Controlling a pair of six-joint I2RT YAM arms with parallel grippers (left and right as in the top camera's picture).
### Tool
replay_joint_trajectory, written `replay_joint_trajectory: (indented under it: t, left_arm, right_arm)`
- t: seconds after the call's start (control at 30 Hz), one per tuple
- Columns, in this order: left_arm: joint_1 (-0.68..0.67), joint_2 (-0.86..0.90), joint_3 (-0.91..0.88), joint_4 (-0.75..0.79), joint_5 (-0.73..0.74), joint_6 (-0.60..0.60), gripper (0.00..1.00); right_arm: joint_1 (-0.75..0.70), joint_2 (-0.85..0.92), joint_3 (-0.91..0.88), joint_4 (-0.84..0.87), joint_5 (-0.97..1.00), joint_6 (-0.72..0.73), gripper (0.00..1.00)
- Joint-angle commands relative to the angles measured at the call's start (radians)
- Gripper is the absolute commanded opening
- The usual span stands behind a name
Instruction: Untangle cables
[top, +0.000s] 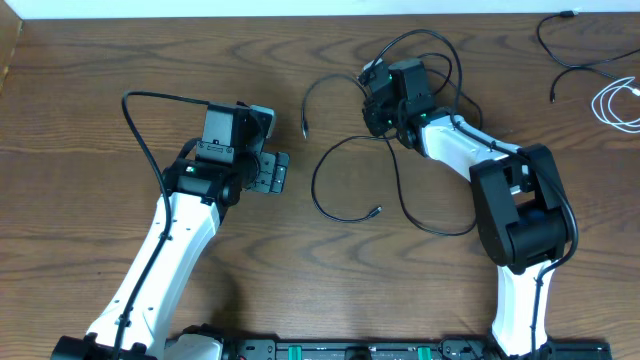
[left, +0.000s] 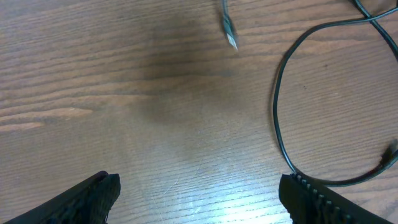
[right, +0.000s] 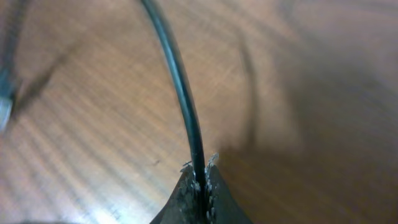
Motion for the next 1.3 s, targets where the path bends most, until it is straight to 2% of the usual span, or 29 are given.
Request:
replay_joint_trajectory:
  t: [0.0,0.17,0.37,0.5,0.83,0.93,1.27]
  left_arm:
    - [0.004,0.004,0.009,0.0,-0.013,-0.005,0.87]
    - [0.004,0.004,0.009,0.0,-0.013,-0.005,0.87]
    - [0.004,0.004,0.009,0.0,-0.013,-0.005,0.87]
    - [0.004,0.004,0.009,0.0,-0.013,-0.005,0.87]
    - [0.004,0.004,0.009,0.0,-0.013,-0.005,0.87]
    - [0.004,0.004,0.009,0.0,-0.013,-0.005,0.87]
    - [0.004,0.004,0.009,0.0,-0.013,-0.005,0.87]
  right_arm:
    - [-0.003,0.008,0.0,-0.071,-0.098,0.099,0.01]
    - [-0.016,-0.068,0.0,-0.232,-0.104,0.218,0.01]
    - [-0.034,-0.222,0.0,-0.499,-0.039,0.222,0.01]
    - [-0.055,-0.28,0.0,-0.598,0.024,0.223,0.01]
    - [-0.109,-0.368,0.0,-0.674,0.052,0.271,0.01]
    - [-0.11,-0.375,0.0,-0.698,0.114,0.272,0.01]
    - [-0.111,-0.375,0.0,-0.742,0.349,0.436,0.03]
